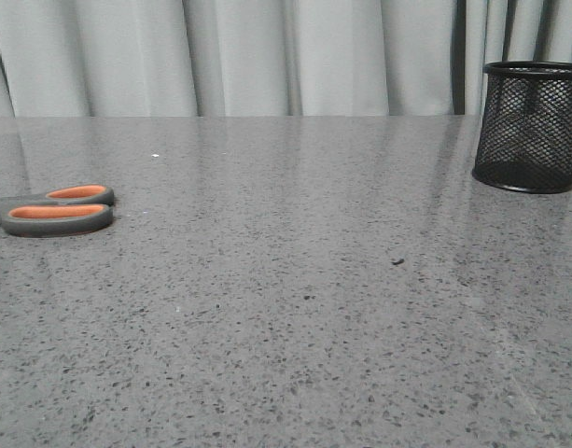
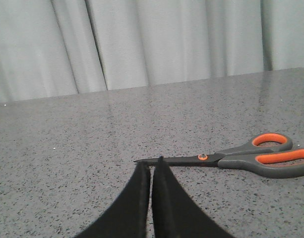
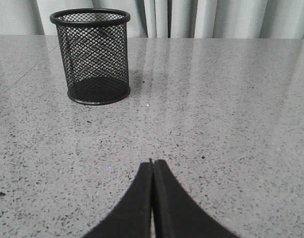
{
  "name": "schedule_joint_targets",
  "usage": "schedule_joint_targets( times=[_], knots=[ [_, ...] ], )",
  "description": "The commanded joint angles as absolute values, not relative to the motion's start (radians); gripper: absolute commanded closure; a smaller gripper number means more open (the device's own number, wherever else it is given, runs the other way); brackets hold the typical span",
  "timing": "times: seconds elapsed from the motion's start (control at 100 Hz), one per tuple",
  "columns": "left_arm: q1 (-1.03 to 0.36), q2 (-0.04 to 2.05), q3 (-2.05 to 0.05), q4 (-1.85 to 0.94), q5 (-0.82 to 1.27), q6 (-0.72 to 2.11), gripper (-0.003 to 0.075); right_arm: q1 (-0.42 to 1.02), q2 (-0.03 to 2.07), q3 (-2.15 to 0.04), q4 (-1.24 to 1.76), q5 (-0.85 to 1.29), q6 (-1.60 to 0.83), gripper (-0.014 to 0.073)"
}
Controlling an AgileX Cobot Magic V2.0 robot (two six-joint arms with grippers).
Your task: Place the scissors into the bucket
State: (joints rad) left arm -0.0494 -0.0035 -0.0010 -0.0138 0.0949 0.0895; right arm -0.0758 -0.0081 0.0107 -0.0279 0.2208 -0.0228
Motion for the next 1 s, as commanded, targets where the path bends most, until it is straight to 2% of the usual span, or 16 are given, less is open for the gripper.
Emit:
schedule_joint_targets(
  times=[0.0, 0.55, 0.99],
  knots=[
    [-0.047, -0.030, 0.016, -0.015, 0.021, 0.080, 0.0741, -0.083, -0.028, 0.036, -0.042, 0.149, -0.019, 0.0662],
    [-0.047, -0.030, 0.016, -0.015, 0.021, 0.080, 0.0741, -0.083, -0.028, 0.036, -0.042, 0.149, -0.019, 0.0662],
    [-0.047, -0.030, 0.016, -0.015, 0.021, 0.080, 0.0741, -0.083, -0.028, 0.036, -0.042, 0.071, -0.019, 0.0662]
  ],
)
